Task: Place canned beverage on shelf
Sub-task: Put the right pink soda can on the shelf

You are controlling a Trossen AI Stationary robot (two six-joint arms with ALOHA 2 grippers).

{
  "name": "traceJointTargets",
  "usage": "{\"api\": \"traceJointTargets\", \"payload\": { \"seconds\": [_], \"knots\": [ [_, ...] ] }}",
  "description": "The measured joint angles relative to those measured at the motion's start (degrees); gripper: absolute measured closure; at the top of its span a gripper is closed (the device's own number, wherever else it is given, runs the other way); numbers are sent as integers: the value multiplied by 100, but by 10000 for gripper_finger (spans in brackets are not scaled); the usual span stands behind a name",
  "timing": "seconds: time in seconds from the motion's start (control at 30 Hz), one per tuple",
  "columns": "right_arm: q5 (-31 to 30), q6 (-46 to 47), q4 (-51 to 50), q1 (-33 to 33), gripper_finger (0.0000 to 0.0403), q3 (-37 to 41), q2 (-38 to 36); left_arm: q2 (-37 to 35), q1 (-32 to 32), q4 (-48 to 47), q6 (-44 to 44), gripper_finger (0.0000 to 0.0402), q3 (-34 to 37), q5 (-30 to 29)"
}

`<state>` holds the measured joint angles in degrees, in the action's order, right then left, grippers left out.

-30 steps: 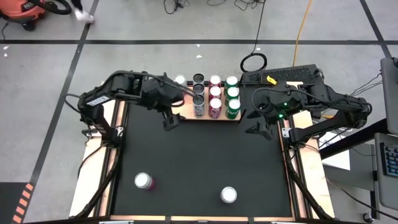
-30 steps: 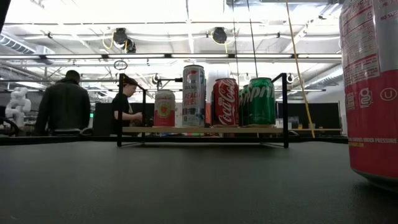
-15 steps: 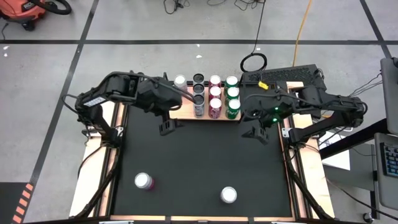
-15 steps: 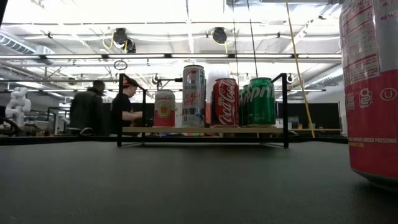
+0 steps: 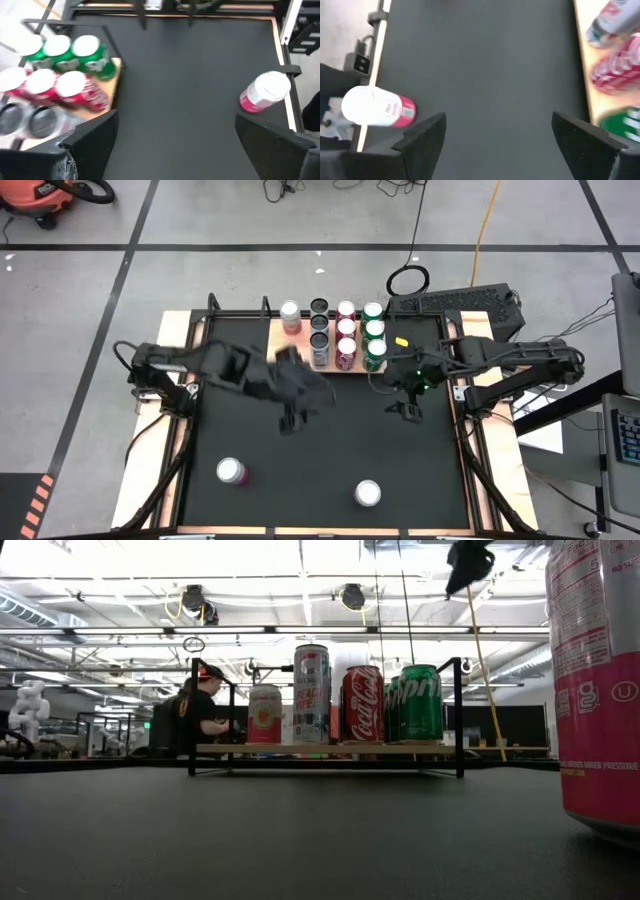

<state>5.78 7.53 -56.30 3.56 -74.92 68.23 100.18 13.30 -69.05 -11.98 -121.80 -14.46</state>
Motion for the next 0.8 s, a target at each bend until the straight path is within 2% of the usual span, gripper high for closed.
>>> {"api": "traceJointTargets", "payload": {
  "seconds": [0.17, 0.33, 0.5, 0.63, 0.73, 0.8],
  "knots": [
    [-21, 363, 1373, 420, 64, 1270, -589, 7, 668, 1439, -79, 7, 1278, -402],
    [-151, 587, 2864, 1088, 64, 2484, -1136, 7, 1335, 3508, -40, 7, 2658, -755],
    [-146, 1184, 3729, 1594, 64, 3121, -1269, 7, 1913, 5358, 41, 7, 3610, -1307],
    [-154, 1683, 4145, 1936, 64, 3166, -1112, 7, 2192, 6015, -297, 7, 3933, -1605],
    [-163, 1639, 4301, 2239, 64, 3166, -1006, 5, 2361, 6111, -608, 7, 4026, -1781],
    [-377, 1554, 4317, 2447, 64, 3164, -895, 5, 2456, 6107, -727, 7, 4094, -1807]
  ]
}}
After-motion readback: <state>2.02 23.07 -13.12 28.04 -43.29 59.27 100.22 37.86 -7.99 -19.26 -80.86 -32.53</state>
